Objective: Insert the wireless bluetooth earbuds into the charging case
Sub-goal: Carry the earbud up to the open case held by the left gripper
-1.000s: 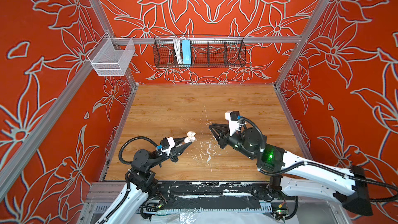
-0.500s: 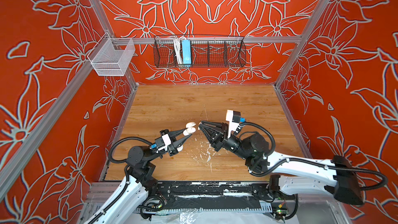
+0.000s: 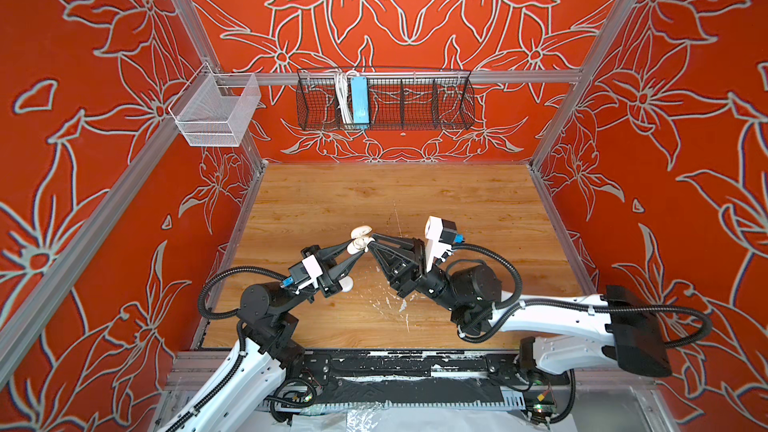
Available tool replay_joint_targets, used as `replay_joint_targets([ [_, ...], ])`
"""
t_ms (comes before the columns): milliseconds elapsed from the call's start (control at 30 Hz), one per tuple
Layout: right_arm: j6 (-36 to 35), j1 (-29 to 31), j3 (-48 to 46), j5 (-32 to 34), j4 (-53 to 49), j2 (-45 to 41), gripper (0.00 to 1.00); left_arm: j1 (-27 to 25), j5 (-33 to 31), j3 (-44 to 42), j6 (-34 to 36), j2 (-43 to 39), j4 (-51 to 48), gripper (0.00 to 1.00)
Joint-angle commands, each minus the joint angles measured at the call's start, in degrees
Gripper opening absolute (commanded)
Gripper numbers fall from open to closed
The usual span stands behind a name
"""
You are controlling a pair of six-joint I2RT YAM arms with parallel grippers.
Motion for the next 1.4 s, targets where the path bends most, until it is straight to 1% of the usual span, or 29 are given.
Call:
replay_joint_targets([
  [0,-1.8,0.3,2.1,2.0,4.7,1.6,0.0,-0.6,-1.0,1.3,-0.5,-0.8,2.8,0.0],
  [200,-4.1,0.7,3.5,4.9,6.9,4.1,0.0,-1.3,-2.5,1.1,-0.9,-1.1,3.0,0.0],
  [500,-3.8,1.0,4.6,10.5,9.2,7.5,0.0,-1.8,-4.4,0.9,-0.9,-1.5,2.8,0.0],
  [900,-1.6,1.4,7.6,10.0,9.3,11.2,0.0,-2.1,-5.3,0.6,-0.9,-1.4,2.9,0.0],
  [1100,-0.8,2.1,8.4,10.2,9.3,12.8,0.0,-2.1,-6.8,0.2,-0.9,-1.9,3.0,0.0],
  [1233,-0.5,2.5,8.0,11.1,9.3,13.2,0.0,-2.1,-9.2,-0.2,-1.1,-2.6,2.9,0.0],
  [1367,-0.3,2.7,7.9,11.7,9.3,13.7,0.0,-2.1,-9.7,-0.4,-1.2,-3.2,3.0,0.0],
])
